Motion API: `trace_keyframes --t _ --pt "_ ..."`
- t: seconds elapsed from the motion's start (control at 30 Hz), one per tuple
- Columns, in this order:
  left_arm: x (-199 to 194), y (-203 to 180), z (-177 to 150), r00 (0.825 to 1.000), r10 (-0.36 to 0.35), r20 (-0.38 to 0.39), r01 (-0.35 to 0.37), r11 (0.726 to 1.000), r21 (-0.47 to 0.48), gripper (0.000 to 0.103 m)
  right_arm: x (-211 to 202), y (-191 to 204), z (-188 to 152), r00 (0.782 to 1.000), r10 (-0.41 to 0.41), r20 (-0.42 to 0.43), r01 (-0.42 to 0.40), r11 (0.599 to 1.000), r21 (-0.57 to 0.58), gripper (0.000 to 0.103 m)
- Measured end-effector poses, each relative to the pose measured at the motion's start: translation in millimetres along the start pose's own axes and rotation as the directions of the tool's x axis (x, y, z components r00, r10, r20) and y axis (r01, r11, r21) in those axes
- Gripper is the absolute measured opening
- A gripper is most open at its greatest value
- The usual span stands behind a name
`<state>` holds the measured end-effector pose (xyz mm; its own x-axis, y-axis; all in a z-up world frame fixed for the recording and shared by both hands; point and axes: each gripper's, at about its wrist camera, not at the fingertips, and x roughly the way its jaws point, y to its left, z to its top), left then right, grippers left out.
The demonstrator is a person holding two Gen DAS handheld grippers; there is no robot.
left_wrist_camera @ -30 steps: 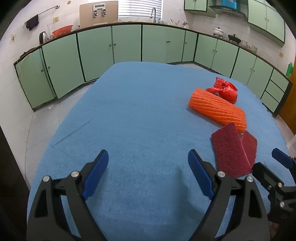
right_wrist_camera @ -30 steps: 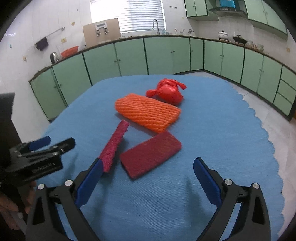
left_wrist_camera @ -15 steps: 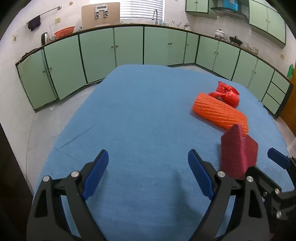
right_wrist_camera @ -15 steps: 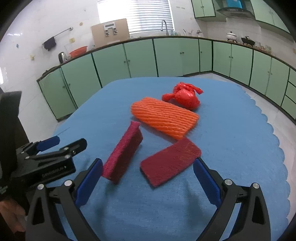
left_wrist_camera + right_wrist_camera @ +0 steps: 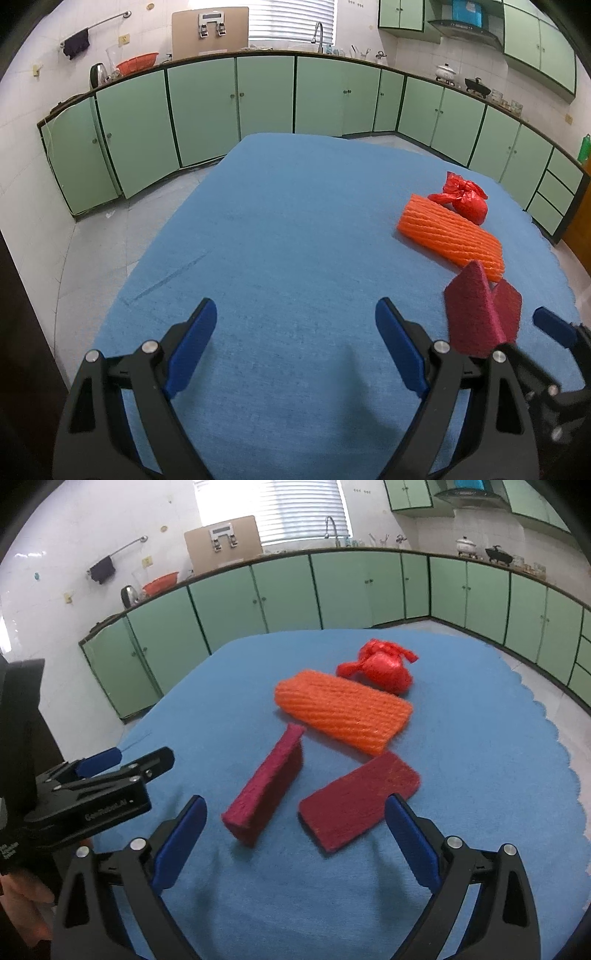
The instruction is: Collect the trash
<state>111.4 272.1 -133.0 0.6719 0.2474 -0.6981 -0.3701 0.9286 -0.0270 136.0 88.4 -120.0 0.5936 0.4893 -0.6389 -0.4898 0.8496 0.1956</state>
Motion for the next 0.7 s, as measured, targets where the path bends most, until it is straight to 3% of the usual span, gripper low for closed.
trace_keyframes --t 0.13,0.3,0.7 --pt "1.5 3.0 -0.2 1.000 -0.005 -0.006 0.005 1.000 -0.009 0.085 -7.6 -7.7 0.0 1.000 -0.007 0.005 0.007 0.999 0.032 0.091" --pt "1.7 1.5 -0.4 1.000 -0.011 -0.004 0.011 1.000 -0.006 0.085 -11.2 -25.8 -2.6 0.997 -0.079 0.004 0.078 0.992 0.099 0.090" --pt "3.4 5.1 0.5 1.000 0.003 -0.003 -0.003 1.000 -0.005 0.085 20.0 -19.2 -2.9 0.979 -0.191 -0.074 0.197 0.976 0.097 0.090"
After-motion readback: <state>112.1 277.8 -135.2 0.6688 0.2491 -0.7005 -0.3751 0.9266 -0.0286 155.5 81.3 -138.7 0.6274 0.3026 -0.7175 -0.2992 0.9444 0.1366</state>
